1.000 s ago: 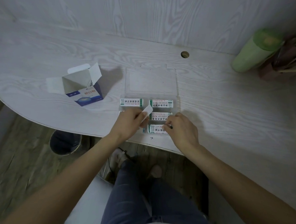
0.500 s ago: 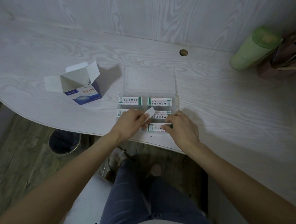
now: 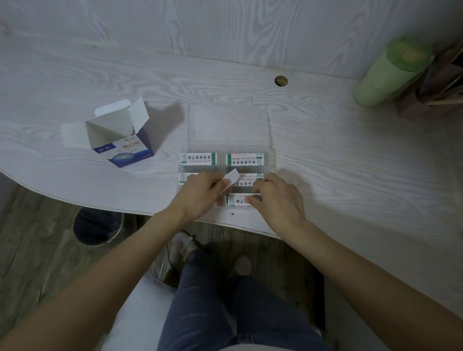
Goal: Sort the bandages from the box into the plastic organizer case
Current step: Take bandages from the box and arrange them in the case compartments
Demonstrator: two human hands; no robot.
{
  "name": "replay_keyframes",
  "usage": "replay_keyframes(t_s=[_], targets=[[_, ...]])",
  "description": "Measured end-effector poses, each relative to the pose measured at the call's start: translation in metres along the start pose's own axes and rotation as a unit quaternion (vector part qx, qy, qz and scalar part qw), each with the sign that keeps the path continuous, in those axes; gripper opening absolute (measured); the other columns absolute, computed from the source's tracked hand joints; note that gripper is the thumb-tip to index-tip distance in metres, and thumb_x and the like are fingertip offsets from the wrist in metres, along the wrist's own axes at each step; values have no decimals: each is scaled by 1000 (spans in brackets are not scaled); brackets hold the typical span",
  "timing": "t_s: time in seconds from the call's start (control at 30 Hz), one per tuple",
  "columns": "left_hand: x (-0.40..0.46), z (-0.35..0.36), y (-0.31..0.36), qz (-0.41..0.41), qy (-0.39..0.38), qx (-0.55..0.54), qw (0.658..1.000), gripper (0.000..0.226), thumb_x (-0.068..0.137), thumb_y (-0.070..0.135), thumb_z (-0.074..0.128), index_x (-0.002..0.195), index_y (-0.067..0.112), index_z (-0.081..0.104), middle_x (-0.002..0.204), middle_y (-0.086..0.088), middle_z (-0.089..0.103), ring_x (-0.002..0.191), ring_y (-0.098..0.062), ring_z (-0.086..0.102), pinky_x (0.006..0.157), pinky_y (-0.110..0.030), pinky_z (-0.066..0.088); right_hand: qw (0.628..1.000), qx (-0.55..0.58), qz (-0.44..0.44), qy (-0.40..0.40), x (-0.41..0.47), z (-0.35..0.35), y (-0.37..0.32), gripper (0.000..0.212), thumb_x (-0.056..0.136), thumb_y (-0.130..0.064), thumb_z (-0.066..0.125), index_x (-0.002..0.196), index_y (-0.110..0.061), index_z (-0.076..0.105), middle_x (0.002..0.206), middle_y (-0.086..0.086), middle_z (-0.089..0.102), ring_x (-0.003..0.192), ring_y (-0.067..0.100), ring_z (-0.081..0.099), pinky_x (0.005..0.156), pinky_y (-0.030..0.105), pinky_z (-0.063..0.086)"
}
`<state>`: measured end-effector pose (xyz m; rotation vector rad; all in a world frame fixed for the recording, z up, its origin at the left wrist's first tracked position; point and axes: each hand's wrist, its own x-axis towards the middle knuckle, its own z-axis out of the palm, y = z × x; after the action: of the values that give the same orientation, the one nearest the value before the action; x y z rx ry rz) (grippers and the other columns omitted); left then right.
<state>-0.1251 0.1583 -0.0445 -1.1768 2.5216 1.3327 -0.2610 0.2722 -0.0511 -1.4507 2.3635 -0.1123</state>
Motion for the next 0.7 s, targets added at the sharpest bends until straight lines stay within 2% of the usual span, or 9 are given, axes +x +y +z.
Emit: replay_keyframes(t_s=[0.17, 0.27, 0.33, 0.4, 0.47, 0.53, 0.57, 0.63, 0.7], targets=[[1, -5, 2, 24, -9, -5, 1000, 31, 100, 25, 42, 99, 6, 66, 85, -5, 71, 72, -6, 63, 66, -18, 45, 1000, -7, -4, 4, 0, 0, -1, 31, 95, -40, 51, 117, -22, 63, 116, 2, 55, 105, 20, 53, 82, 32, 39], [-1, -6, 3, 33, -3, -25, 999, 31, 99, 25, 44, 88, 4, 65, 79, -5, 68, 68, -10, 63, 62, -19, 48, 1000, -5, -4, 0, 1, 0, -2, 30, 95, -41, 52, 113, -21, 64, 114, 2, 55, 104, 20, 53, 82, 33, 39], [-4, -6, 4, 35, -3, -69, 997, 29, 99, 23, 45, 81, 9, 63, 74, -4, 66, 57, -4, 61, 56, -15, 48, 1000, 1, 0, -5, 1, -2, -1, 30, 94, -42, 51, 111, -20, 65, 112, 2, 55, 103, 20, 54, 83, 34, 40], [-5, -6, 5, 42, 5, -77, 996, 31, 99, 24, 44, 79, 9, 63, 77, -7, 68, 55, -2, 59, 54, -14, 47, 999, 29, 13, 14, 0, -8, 3, 30, 96, -41, 49, 108, -19, 66, 107, 2, 57, 98, 20, 55, 82, 35, 44], [-6, -7, 5, 64, 13, -48, 997, 35, 98, 27, 44, 77, 8, 64, 74, -7, 66, 58, -5, 57, 57, -17, 45, 993, 101, 29, 55, -1, -17, 6, 32, 98, -38, 45, 101, -15, 67, 95, 4, 59, 87, 20, 57, 74, 35, 47], [-7, -5, 8, 98, 10, -22, 995, 32, 98, 29, 46, 73, 19, 63, 70, -5, 58, 60, -9, 52, 58, -26, 39, 963, 258, 63, 47, 1, -28, 8, 36, 98, -37, 46, 90, -10, 69, 80, 6, 64, 72, 18, 60, 65, 30, 46], [-7, -3, 11, 116, 6, -12, 993, 26, 97, 28, 47, 78, 25, 65, 71, -3, 54, 62, -8, 48, 58, -27, 35, 933, 349, 90, 14, 3, -34, 7, 36, 97, -36, 49, 87, -9, 70, 76, 5, 67, 65, 15, 61, 62, 27, 46], [-6, 1, 17, 146, 1, 22, 989, 23, 96, 26, 51, 109, 22, 69, 78, -1, 51, 66, -2, 44, 59, -18, 32, 867, 480, 120, -57, 5, -43, 7, 20, 93, -26, 59, 87, -10, 70, 73, 2, 69, 56, 7, 60, 55, 18, 44], [-4, 4, 21, 138, -2, 36, 990, 37, 94, 30, 53, 129, 19, 57, 86, 3, 48, 71, -1, 44, 63, -10, 33, 847, 516, 101, -73, 6, -44, 10, 5, 85, -8, 67, 86, -10, 71, 72, 1, 68, 55, 2, 59, 53, 15, 44]])
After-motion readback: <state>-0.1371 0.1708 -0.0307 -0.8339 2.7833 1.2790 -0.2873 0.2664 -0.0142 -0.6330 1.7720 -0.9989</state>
